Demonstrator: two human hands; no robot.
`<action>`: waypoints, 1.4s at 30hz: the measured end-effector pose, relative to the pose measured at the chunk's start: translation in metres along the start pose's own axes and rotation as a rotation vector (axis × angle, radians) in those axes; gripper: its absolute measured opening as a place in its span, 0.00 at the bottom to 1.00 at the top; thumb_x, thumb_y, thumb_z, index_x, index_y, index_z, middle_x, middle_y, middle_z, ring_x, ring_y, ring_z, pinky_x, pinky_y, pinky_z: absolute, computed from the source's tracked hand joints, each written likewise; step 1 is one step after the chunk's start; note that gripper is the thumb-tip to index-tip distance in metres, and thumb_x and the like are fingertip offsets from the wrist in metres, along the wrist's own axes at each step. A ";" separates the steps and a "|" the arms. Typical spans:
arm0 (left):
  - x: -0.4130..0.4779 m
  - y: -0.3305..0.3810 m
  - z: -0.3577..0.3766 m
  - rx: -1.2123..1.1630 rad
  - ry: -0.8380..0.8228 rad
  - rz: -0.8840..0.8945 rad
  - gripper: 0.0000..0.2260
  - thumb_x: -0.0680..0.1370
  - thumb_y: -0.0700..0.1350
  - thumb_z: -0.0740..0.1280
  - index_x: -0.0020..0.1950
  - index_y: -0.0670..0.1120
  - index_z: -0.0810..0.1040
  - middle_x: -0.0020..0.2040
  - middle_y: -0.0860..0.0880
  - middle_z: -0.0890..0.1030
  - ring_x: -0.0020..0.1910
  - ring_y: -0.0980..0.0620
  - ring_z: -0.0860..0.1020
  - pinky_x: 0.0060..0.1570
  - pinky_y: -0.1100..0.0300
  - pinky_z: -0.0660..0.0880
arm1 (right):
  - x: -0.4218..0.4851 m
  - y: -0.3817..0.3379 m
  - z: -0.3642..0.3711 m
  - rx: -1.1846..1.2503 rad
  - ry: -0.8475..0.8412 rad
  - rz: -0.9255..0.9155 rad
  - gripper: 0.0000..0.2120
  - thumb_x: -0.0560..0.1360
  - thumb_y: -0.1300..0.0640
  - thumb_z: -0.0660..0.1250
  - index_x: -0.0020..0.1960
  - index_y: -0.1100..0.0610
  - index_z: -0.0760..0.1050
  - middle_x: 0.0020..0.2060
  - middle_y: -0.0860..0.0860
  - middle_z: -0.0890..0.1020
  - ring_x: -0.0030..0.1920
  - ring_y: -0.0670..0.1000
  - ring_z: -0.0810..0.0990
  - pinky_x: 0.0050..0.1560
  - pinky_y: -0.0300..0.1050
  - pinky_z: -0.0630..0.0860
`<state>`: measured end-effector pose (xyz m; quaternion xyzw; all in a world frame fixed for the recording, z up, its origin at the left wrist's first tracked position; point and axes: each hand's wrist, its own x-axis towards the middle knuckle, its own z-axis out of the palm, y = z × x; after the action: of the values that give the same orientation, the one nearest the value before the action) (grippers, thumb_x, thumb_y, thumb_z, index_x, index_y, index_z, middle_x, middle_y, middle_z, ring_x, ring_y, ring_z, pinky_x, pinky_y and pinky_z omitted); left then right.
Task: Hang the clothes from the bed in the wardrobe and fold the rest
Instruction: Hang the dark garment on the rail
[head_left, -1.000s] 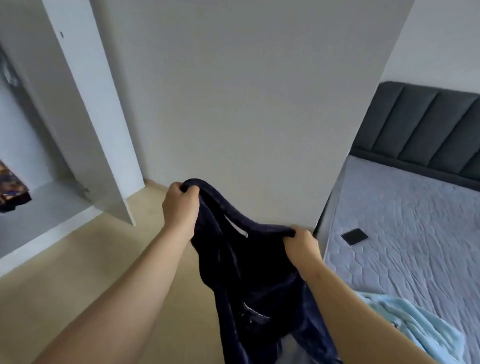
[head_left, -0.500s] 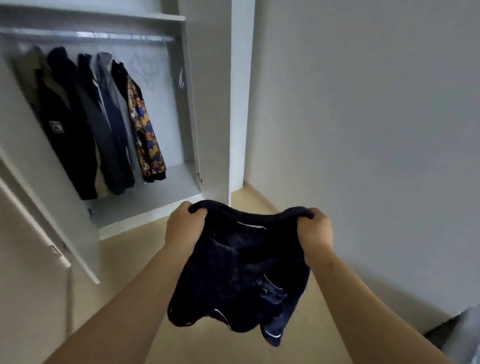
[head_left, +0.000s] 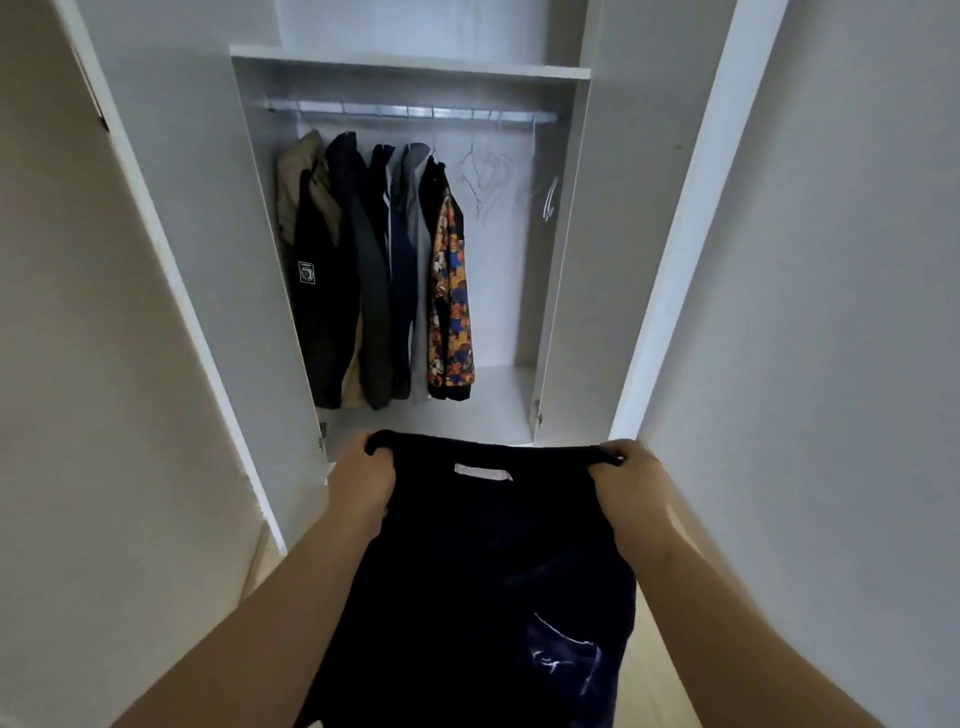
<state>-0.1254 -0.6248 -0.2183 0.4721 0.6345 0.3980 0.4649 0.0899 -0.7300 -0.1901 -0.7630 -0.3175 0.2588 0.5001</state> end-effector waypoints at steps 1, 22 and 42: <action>0.014 0.007 0.009 -0.045 0.017 -0.025 0.11 0.79 0.43 0.56 0.60 0.50 0.70 0.58 0.42 0.74 0.55 0.40 0.74 0.54 0.43 0.76 | 0.020 -0.004 0.003 -0.002 -0.016 -0.018 0.09 0.74 0.64 0.60 0.50 0.54 0.75 0.40 0.51 0.79 0.41 0.52 0.78 0.38 0.40 0.73; 0.319 0.160 0.091 -0.682 0.044 -0.130 0.06 0.76 0.39 0.62 0.52 0.45 0.75 0.45 0.42 0.78 0.41 0.45 0.77 0.42 0.52 0.77 | 0.357 -0.112 0.215 -0.055 -0.194 -0.133 0.14 0.71 0.67 0.60 0.40 0.48 0.73 0.37 0.46 0.78 0.41 0.49 0.78 0.37 0.41 0.73; 0.617 0.341 0.191 -0.626 -0.018 0.039 0.05 0.75 0.39 0.64 0.42 0.47 0.76 0.44 0.44 0.79 0.44 0.44 0.78 0.40 0.53 0.75 | 0.674 -0.257 0.341 0.105 -0.108 -0.363 0.07 0.74 0.62 0.62 0.48 0.54 0.76 0.46 0.50 0.79 0.45 0.49 0.77 0.48 0.42 0.71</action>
<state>0.0616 0.0665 -0.0760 0.3217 0.4676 0.5787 0.5857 0.2368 0.0516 -0.1283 -0.6511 -0.4621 0.2212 0.5600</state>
